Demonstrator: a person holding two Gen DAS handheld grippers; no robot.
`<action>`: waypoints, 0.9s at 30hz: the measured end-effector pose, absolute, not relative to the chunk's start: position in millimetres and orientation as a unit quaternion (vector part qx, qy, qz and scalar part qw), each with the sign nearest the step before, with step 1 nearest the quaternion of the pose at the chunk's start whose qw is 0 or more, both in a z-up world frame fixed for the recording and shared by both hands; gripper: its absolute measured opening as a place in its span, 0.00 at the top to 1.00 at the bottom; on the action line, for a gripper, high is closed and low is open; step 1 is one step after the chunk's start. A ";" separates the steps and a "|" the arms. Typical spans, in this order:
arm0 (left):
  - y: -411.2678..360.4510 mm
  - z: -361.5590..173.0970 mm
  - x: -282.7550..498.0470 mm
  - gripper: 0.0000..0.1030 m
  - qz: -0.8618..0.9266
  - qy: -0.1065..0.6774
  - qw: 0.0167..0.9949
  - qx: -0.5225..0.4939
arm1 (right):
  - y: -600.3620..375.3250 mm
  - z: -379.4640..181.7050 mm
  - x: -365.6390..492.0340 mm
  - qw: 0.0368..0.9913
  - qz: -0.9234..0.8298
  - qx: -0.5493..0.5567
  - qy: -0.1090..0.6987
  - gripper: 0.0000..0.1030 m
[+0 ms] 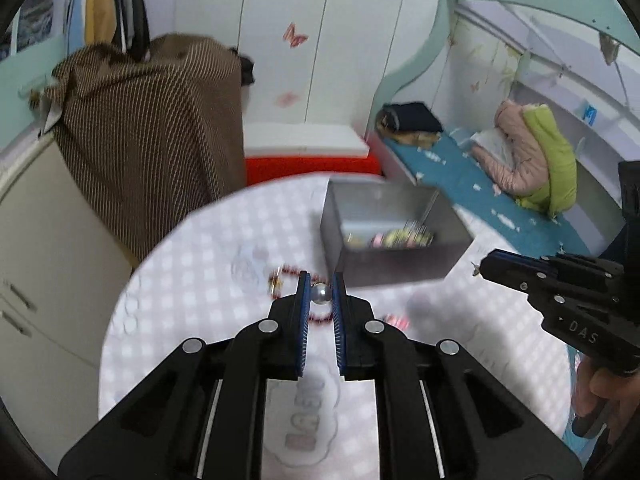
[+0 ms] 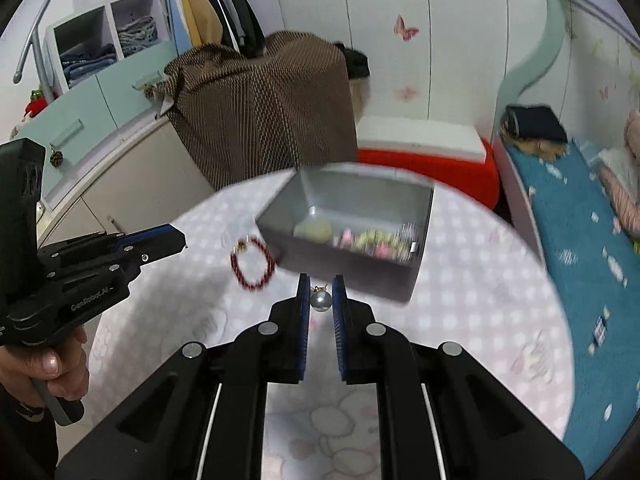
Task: Organize jewelry
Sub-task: 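Carry both pearl earrings into the grey box and open both grippers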
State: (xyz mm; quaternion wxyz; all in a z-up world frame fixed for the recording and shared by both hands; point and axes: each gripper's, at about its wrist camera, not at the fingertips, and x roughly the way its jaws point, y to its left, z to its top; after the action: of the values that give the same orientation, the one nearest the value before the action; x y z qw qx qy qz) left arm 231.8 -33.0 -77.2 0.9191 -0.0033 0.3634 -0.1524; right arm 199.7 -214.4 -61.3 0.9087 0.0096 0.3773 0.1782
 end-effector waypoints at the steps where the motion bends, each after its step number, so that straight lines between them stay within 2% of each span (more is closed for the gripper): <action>1: -35.5 -71.2 234.8 0.89 -0.154 0.359 0.921 -0.002 | -213.7 -54.4 201.8 0.912 0.178 0.005 0.370 0.91; 5: -42.8 -42.0 246.2 0.89 -0.160 0.328 0.931 0.000 | -212.2 -22.7 214.2 0.924 0.177 -0.012 0.338 0.90; 14: -56.9 2.2 284.0 0.89 -0.175 0.296 0.939 -0.014 | -213.8 9.9 244.5 0.937 0.168 -0.025 0.305 0.90; 27: -90.5 -17.5 334.4 0.89 -0.212 0.348 0.913 -0.032 | -218.3 -2.3 275.6 0.929 0.161 -0.021 0.333 0.90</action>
State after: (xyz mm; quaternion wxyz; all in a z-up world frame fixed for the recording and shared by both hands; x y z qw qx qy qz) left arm 334.4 -90.5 -17.5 0.9126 -0.0317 0.3480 -0.2124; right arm 275.6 -218.3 -2.3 0.9287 -0.0210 0.3332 0.1613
